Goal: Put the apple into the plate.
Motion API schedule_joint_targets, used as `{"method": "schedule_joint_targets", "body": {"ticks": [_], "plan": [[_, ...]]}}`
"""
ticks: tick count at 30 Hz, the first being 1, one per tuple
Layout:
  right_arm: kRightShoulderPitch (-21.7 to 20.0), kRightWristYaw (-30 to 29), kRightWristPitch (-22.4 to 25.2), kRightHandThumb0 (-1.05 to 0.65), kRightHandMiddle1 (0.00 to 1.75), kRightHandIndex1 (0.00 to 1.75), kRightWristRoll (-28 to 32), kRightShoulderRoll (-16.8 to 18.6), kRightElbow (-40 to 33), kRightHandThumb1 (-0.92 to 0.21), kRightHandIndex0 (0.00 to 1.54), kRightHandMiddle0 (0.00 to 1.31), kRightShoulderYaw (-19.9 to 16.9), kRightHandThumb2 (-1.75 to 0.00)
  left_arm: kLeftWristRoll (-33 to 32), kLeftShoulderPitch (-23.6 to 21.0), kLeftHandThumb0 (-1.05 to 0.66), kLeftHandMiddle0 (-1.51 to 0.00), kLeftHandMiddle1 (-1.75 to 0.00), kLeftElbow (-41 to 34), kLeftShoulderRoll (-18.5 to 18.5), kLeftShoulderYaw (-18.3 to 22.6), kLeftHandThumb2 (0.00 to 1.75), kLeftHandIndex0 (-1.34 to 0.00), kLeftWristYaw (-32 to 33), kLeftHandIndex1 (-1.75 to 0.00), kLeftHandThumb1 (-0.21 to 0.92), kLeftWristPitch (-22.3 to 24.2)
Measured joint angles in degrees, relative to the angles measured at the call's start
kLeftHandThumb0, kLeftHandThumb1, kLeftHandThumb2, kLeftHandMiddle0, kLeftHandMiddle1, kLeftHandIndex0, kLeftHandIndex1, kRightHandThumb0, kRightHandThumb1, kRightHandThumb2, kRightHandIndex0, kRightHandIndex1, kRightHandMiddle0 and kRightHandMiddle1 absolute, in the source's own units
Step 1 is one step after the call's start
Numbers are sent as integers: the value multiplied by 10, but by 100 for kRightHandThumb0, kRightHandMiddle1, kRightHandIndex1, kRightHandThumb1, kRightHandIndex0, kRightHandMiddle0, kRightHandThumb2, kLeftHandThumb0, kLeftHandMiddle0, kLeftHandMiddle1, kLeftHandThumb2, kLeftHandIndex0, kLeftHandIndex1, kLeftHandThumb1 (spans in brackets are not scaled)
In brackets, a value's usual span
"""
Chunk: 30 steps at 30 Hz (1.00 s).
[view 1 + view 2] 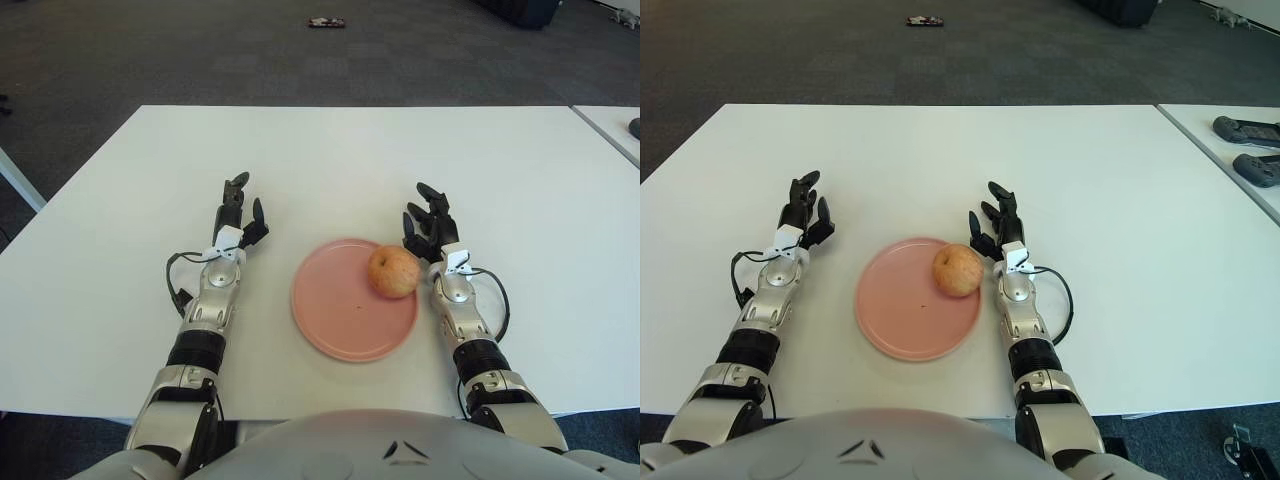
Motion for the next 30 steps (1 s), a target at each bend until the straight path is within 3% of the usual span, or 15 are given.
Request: {"method": "schedule_joint_targets", "body": {"ticks": [15, 30], "plan": [[0, -1, 4, -47, 65, 37, -3, 0, -1, -74, 21, 0, -1, -75, -15, -55, -79, -31, -12, 134, -2, 21, 88, 0, 7, -87, 92, -87], [5, 3, 9, -46, 62, 37, -1, 3, -12, -75, 20, 0, -1, -76, -18, -102, -82, -33, -13, 230, -12, 31, 87, 0, 13, -91, 92, -124]]}}
